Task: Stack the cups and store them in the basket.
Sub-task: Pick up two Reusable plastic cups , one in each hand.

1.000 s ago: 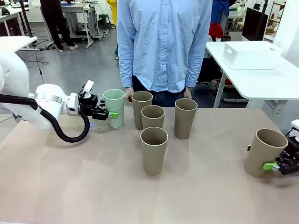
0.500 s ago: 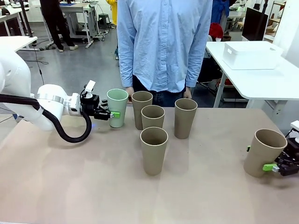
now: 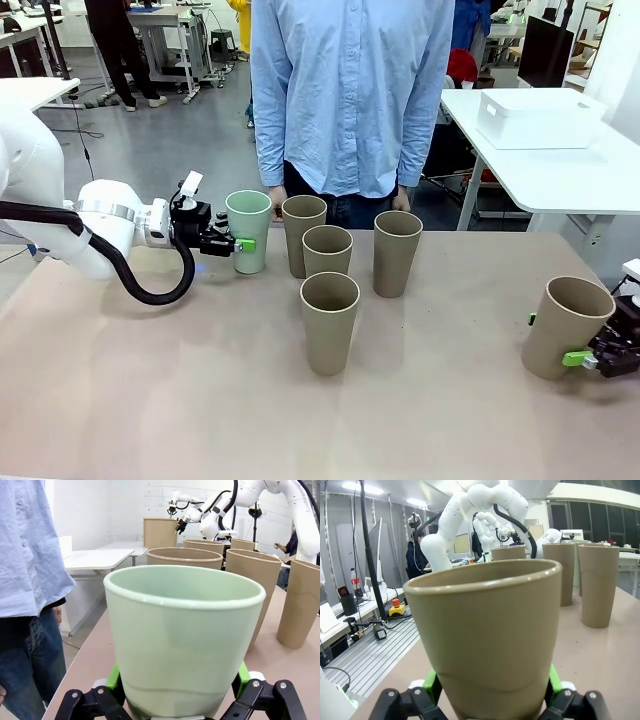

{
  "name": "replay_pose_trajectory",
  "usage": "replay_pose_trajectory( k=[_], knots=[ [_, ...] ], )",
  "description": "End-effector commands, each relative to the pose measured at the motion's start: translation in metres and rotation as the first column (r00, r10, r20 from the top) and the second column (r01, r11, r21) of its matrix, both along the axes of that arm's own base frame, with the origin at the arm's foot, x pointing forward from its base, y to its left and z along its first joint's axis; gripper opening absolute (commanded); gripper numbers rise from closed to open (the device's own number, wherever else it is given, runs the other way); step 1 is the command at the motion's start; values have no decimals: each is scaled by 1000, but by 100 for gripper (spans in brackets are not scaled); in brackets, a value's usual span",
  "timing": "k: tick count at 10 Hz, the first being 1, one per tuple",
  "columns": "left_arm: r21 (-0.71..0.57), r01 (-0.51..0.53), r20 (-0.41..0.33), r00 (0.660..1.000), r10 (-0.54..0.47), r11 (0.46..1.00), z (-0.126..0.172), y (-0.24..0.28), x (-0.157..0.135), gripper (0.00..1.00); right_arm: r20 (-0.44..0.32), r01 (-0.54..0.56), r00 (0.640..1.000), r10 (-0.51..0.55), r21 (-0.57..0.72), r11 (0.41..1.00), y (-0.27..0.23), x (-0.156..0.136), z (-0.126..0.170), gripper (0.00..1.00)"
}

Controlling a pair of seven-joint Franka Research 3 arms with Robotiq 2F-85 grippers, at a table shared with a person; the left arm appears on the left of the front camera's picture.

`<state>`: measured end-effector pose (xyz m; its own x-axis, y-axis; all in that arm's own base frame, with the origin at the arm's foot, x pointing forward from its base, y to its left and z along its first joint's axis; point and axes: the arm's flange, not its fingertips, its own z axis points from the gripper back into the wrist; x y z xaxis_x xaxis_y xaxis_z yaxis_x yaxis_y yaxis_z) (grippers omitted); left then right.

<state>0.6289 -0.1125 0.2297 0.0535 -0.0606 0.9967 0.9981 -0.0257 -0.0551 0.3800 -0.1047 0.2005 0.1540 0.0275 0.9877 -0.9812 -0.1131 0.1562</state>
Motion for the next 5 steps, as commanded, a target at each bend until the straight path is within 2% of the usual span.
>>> replay_pose_trajectory(
  k=[1, 5],
  knots=[
    [4, -15, 19, 1000, 15, 1000, 4, 5, -9, 100, 39, 20, 999, -20, 6, 1000, 3, -7, -3, 100],
    [-7, -10, 12, 1000, 10, 1000, 2, 9, -11, 100, 25, 31, 999, -32, 18, 999, 1, -6, -1, 100]
  ],
)
